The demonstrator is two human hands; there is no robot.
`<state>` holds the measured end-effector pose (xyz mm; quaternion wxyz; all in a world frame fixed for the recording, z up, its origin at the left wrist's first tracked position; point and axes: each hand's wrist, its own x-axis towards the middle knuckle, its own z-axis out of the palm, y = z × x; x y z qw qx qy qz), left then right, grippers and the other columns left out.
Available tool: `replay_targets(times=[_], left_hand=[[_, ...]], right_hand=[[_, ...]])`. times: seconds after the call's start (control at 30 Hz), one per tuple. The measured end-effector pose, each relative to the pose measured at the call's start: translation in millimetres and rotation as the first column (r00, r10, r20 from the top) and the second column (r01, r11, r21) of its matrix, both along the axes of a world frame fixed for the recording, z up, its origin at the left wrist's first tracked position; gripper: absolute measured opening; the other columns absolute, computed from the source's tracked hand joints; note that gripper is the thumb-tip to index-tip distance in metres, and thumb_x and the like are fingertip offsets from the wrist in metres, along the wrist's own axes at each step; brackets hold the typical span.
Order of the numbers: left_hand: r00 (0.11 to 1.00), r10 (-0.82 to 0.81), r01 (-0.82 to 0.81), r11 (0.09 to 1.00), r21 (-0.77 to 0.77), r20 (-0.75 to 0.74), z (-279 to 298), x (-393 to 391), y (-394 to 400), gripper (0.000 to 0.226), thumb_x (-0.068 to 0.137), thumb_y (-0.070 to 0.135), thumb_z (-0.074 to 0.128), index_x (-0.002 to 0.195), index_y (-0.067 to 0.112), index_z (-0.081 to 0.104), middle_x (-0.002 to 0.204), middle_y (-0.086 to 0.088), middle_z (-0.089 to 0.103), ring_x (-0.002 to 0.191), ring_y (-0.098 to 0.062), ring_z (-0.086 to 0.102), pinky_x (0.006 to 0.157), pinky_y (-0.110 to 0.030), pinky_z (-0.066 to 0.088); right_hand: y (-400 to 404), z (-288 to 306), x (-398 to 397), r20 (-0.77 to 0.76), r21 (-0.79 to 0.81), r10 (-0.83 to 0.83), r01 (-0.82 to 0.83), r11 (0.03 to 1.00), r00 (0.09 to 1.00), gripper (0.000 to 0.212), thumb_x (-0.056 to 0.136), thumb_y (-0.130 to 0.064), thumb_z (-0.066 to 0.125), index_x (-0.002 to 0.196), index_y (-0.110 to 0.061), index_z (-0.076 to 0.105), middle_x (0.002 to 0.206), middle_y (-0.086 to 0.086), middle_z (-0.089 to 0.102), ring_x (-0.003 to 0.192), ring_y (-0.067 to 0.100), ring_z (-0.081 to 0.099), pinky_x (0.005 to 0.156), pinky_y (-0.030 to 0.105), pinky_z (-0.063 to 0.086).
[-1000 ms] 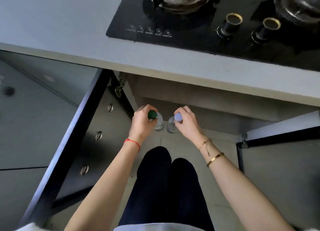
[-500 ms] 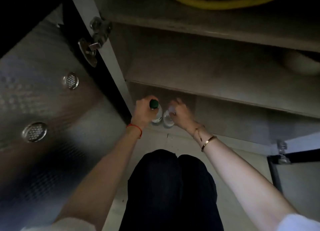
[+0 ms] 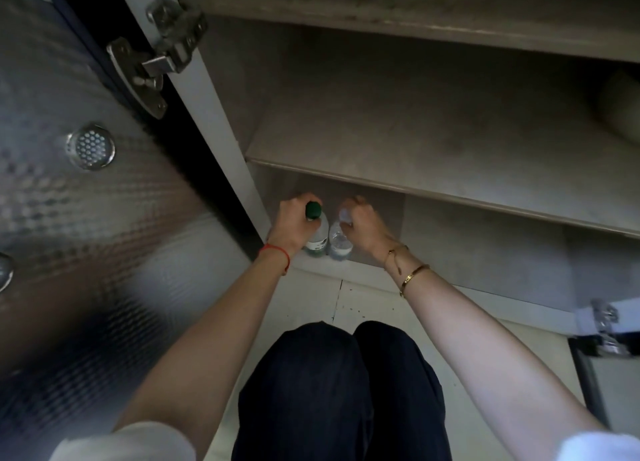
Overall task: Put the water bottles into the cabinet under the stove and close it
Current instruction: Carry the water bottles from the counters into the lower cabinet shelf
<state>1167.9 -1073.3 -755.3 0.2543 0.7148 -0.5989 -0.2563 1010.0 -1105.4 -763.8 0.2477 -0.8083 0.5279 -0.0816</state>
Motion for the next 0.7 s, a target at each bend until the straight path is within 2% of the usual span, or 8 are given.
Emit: replay_targets(times=[0.1,0.3,0.4,0.6,0.7], left_hand=[[1.0,0.015,-0.015,1.0,-0.008,0.006,-4.2,-0.8,-7.5,0.032,0.075,-0.002,0.068,0.104,0.012,0.069,0.104,-0.01,0.072,0.097,-0.023,0.067,0.081,-0.013,0.041],[1.0,0.005,-0.005,0.999,-0.033,0.015,-7.9,-3.2,-18.5,0.034,0.075,-0.003,0.066,0.106,0.011,0.069,0.106,-0.012,0.071,0.098,-0.025,0.066,0.084,-0.019,0.045],[0.999,0.006,-0.005,1.0,-0.013,0.036,-14.1,-3.9,-18.7,0.035,0.075,-0.004,0.066,0.107,0.01,0.069,0.107,-0.013,0.071,0.099,-0.027,0.066,0.083,-0.018,0.044],[0.998,0.044,-0.043,0.999,-0.02,0.049,-19.0,-7.7,-16.7,0.038,0.077,-0.002,0.066,0.114,0.01,0.066,0.108,-0.017,0.07,0.097,-0.033,0.066,0.088,-0.033,0.052],[0.997,0.067,-0.066,0.998,-0.015,0.042,-15.5,-9.1,-15.6,0.045,0.079,-0.001,0.064,0.121,0.012,0.062,0.112,-0.017,0.07,0.1,-0.034,0.066,0.092,-0.036,0.053]], right_hand=[[-7.6,-2.8,1.8,0.02,0.017,-0.009,0.009,1.0,1.0,0.015,0.088,0.002,0.054,0.101,-0.003,0.06,0.117,0.018,0.052,0.094,0.035,0.061,0.078,0.041,0.053],[-14.6,-4.6,1.8,0.01,0.016,-0.045,0.045,0.999,0.999,0.019,0.091,-0.004,0.054,0.11,-0.002,0.057,0.114,0.021,0.058,0.099,0.037,0.062,0.072,0.028,0.042],[-12.2,-4.7,0.9,0.026,-0.001,-0.051,0.051,0.999,0.998,0.021,0.091,-0.005,0.055,0.112,-0.003,0.056,0.122,0.021,0.052,0.101,0.039,0.06,0.077,0.032,0.045],[-8.5,-1.9,-1.5,0.122,0.032,-0.128,0.125,0.992,0.984,0.035,0.089,-0.008,0.059,0.123,-0.004,0.051,0.126,0.022,0.054,0.108,0.042,0.058,0.087,0.039,0.049],[-3.9,0.8,-3.6,0.151,0.043,-0.15,0.145,0.989,0.977,0.037,0.09,-0.009,0.059,0.125,-0.005,0.051,0.131,0.02,0.051,0.109,0.041,0.057,0.085,0.035,0.046]])
